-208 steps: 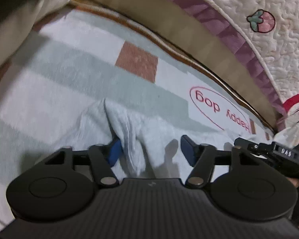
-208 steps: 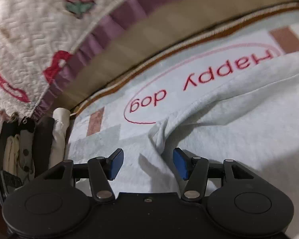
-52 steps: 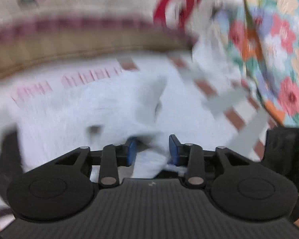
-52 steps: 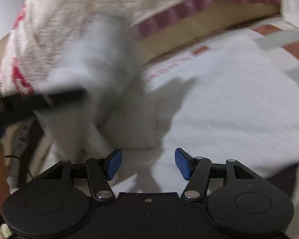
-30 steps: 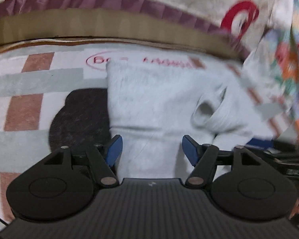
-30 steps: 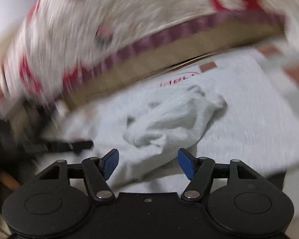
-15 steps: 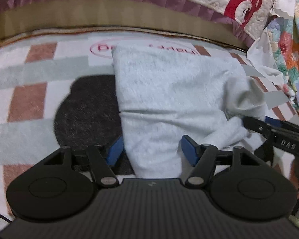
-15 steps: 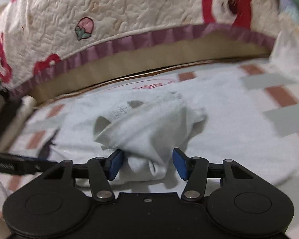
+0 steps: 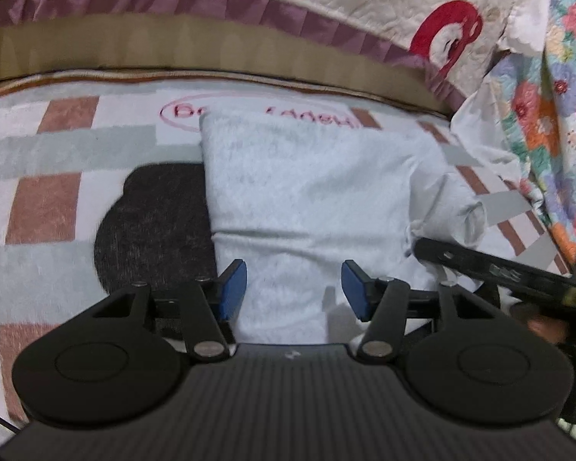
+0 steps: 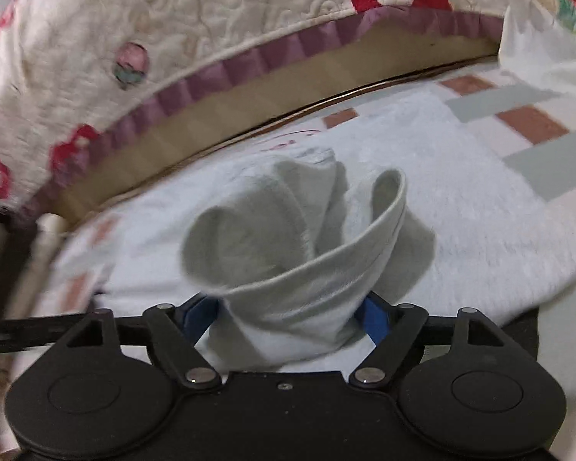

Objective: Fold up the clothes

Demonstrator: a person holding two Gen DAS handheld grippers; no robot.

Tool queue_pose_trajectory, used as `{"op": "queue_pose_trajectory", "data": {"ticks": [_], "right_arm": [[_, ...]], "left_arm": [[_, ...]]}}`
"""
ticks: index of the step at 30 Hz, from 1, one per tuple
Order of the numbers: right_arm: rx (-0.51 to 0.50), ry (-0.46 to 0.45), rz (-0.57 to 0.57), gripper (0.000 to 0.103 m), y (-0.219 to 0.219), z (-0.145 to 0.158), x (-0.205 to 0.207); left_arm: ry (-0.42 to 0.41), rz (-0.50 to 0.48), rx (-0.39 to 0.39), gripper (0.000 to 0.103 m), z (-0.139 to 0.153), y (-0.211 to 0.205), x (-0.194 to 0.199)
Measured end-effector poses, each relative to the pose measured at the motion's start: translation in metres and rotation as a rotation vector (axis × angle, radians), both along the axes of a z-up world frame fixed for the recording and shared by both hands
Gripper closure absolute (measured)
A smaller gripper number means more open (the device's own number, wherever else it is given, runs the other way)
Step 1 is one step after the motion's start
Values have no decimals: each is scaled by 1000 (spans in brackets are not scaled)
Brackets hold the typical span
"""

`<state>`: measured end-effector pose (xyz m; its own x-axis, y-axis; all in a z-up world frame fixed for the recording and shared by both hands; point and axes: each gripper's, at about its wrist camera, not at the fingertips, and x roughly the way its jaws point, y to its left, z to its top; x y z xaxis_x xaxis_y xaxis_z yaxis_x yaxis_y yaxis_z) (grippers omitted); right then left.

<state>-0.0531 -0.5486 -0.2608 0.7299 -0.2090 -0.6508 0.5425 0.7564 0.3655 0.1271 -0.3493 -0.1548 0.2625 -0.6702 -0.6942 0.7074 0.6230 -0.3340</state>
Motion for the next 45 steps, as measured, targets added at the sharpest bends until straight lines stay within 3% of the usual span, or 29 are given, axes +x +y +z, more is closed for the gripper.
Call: {"op": "queue_pose_trajectory", "data": {"ticks": [2,3,4,7,9,11,12,13,16,20,24,25,28,32,36,45], "right_arm": [[-28,-21,-24,26,1,2,8],[-48,-48,-22,60,0,8,7],[-67,-76,-19,84,-1,13,6],[-92,-203,-32,86,-7,32,-9],[-50,-231,-112,85,-22,32,-30],[35,-148,-176,64,-47,10,-40],[93,-84,-196,63,-59,-1,-41],[129,-87,-206,58,-66,-4,-47],[187,-117,-206,48,-70,7,-58],[411,-227,-226,35,-77,-7,-68],[542,-243,-226,33,-88,-15,-63],[553,-233,-222,33,-90,-12,-61],[586,-205,-210,32,-95,-3,-54],[631,-158,-193,32,-103,7,-45],[693,-51,-204,31,-110,-1,-42],[596,-60,-118,32,-109,-3,-25]], "left_arm": [[-12,-20,-7,49,3,0,0],[-17,-30,-10,49,4,0,0],[-23,-42,-11,49,4,0,0],[-30,-72,2,49,3,-1,1],[-45,-96,66,49,0,-11,-1],[-101,-121,200,49,-1,-28,-7],[-156,-131,248,49,1,-35,-14],[-197,-147,280,49,3,-40,-20],[-126,-211,181,49,11,-42,-25],[-88,-288,186,49,-1,-50,-34],[143,-424,107,53,-14,-49,-32],[165,-428,87,53,-13,-48,-32],[101,-398,4,53,2,-44,-34],[61,-327,-164,49,10,-55,-29],[75,-348,-147,51,-2,-78,-35],[152,-430,-139,48,-12,-87,-49]]}}
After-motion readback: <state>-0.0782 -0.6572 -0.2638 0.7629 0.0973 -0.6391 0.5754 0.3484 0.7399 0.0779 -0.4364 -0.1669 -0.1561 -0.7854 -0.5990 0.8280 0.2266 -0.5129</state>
